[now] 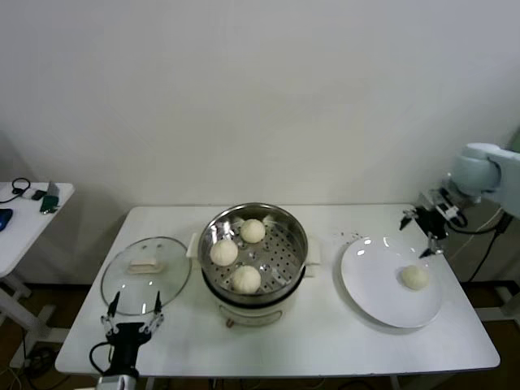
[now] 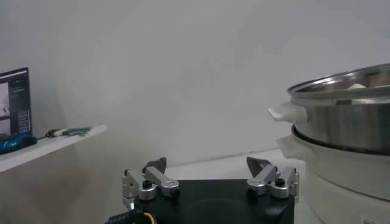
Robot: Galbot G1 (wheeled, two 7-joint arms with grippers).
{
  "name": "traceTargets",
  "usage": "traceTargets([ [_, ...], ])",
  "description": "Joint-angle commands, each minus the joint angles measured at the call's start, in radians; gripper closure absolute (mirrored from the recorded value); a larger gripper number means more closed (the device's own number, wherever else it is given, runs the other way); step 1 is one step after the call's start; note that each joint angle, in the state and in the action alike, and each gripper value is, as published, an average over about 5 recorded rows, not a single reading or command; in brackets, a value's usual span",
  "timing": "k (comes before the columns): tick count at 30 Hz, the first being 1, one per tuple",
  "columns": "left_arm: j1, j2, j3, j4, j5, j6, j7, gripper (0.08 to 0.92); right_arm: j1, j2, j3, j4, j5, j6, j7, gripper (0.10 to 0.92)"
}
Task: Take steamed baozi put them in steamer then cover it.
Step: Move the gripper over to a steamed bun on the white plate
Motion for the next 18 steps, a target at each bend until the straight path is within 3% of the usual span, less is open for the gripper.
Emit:
traceTargets([
  [1,0.004,0.0,-0.002,0.001,0.005,0.001,0.0,0.177,-0.439,-0.138,0.348,-0.127,-0.18,-0.033,0.028,0.203],
  [18,0.017,0.002,-0.005,-0.008,0.008,0.0,-0.001,0.177,-0.591,0.018,0.54,-0.302,-0.202,-0.019,0.053,0.203],
])
